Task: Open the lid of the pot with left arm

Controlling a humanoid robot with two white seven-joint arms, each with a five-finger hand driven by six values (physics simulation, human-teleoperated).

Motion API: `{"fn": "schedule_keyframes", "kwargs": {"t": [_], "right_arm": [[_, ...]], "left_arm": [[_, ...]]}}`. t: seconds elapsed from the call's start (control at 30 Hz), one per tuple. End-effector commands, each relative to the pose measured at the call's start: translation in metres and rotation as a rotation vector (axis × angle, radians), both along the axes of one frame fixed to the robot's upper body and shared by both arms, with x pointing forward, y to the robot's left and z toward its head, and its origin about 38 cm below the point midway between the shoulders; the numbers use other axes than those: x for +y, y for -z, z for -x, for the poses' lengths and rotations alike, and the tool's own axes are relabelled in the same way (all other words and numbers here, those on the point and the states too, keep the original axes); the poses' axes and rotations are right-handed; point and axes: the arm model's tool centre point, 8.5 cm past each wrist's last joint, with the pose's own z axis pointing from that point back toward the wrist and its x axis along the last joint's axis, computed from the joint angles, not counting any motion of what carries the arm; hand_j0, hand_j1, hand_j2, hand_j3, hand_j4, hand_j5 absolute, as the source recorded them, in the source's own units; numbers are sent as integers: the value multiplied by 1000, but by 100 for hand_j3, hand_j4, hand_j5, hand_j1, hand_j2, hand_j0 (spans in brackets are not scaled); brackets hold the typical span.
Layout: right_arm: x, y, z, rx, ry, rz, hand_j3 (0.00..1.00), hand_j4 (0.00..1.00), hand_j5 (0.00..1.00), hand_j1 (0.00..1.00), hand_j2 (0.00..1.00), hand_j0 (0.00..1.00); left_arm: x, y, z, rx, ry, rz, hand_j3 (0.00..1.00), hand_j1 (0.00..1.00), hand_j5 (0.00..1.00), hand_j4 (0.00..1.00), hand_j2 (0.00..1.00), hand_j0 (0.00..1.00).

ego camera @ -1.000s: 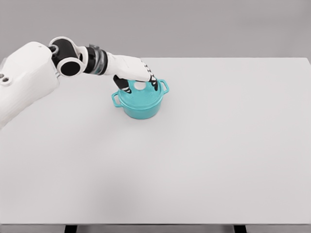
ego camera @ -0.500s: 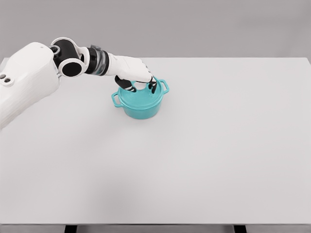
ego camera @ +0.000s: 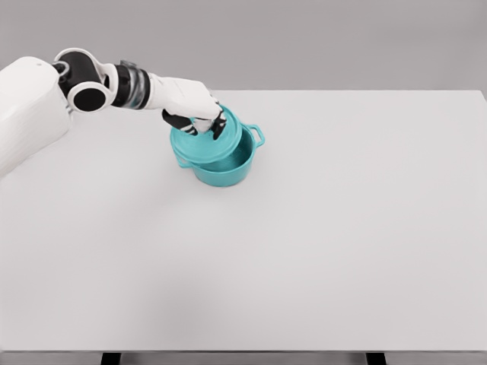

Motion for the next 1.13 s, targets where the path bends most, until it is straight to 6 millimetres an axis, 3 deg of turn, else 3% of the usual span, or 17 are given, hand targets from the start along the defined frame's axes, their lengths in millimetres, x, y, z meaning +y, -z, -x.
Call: {"fn": "schedule_keyframes", "kwargs": {"t": [0.0, 0.27, 0.4, 0.5, 0.57, 0.63, 0.83, 1.0, 1.1], "right_arm": [[0, 0, 0, 0, 0, 0, 100, 100, 100, 100, 100, 100], [0, 0, 0, 0, 0, 0, 100, 100, 100, 100, 100, 100], [0, 0, 0, 0, 0, 0, 100, 100, 100, 100, 100, 100], [0, 0, 0, 0, 0, 0, 100, 100, 100, 100, 100, 100], [0, 0, 0, 0, 0, 0, 100, 100, 100, 100, 100, 100], [0, 0, 0, 0, 0, 0, 100, 100, 100, 100, 100, 100], [0, 0, 0, 0, 0, 0, 100, 100, 100, 100, 100, 100], [0, 0, 0, 0, 0, 0, 100, 100, 100, 100, 100, 100], [0, 0, 0, 0, 0, 0, 100, 100, 100, 100, 100, 100]], "left_arm": [[22, -3, 0, -1, -24, -5, 48, 48, 48, 48, 48, 48], [119, -16, 8, -27, -148, -86, 48, 48, 48, 48, 48, 48], [124, -12, 10, -20, -151, -92, 49, 49, 49, 49, 49, 49], [125, -11, 10, -18, -154, -92, 55, 55, 55, 55, 55, 55], [125, -10, 10, -16, -155, -91, 73, 73, 73, 73, 73, 73], [126, -10, 9, -14, -160, -89, 100, 100, 100, 100, 100, 100], [128, -9, 9, -9, -168, -86, 100, 100, 100, 100, 100, 100], [213, -5, 12, 36, -378, -87, 100, 100, 100, 100, 100, 100], [233, 0, 10, 53, -440, -92, 100, 100, 100, 100, 100, 100]]}}
